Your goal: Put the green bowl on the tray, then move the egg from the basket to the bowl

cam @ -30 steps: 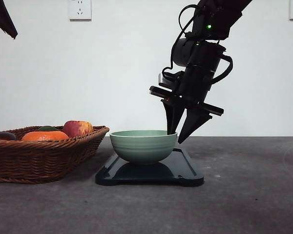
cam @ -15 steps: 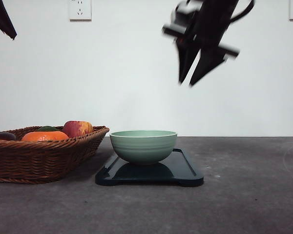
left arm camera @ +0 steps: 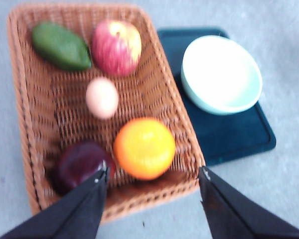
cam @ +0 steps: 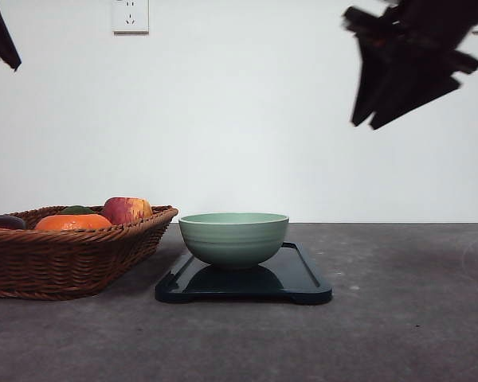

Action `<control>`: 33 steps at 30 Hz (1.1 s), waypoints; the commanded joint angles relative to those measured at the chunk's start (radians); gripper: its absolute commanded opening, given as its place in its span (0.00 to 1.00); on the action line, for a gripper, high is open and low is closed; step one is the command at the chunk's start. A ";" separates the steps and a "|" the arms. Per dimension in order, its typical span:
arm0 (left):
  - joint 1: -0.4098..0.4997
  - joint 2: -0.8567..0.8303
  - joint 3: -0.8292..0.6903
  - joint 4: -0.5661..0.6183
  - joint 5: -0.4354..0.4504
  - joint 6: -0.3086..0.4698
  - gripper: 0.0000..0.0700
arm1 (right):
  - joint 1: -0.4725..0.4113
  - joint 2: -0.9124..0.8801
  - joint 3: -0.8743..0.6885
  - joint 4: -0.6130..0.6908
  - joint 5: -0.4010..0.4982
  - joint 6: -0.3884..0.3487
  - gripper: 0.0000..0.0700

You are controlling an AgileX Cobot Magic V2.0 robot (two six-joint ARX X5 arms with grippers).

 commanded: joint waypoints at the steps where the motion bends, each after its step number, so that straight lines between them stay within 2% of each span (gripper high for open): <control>1: -0.003 0.006 0.026 -0.009 0.005 -0.002 0.52 | 0.002 -0.031 -0.039 0.008 -0.002 -0.019 0.24; 8: -0.003 0.007 0.028 -0.052 0.005 -0.029 0.52 | 0.003 -0.187 -0.178 0.006 -0.003 -0.003 0.24; 14: -0.003 0.061 0.082 -0.061 -0.002 -0.060 0.52 | 0.003 -0.243 -0.210 -0.018 -0.002 0.001 0.24; 23: -0.035 0.326 0.308 -0.151 -0.099 -0.017 0.52 | 0.003 -0.242 -0.210 0.007 -0.001 0.005 0.24; 30: -0.071 0.540 0.430 -0.129 -0.125 0.001 0.52 | 0.003 -0.242 -0.210 0.018 0.001 0.005 0.24; 33: -0.083 0.614 0.433 -0.090 -0.178 0.003 0.52 | 0.003 -0.242 -0.210 0.027 0.001 0.005 0.24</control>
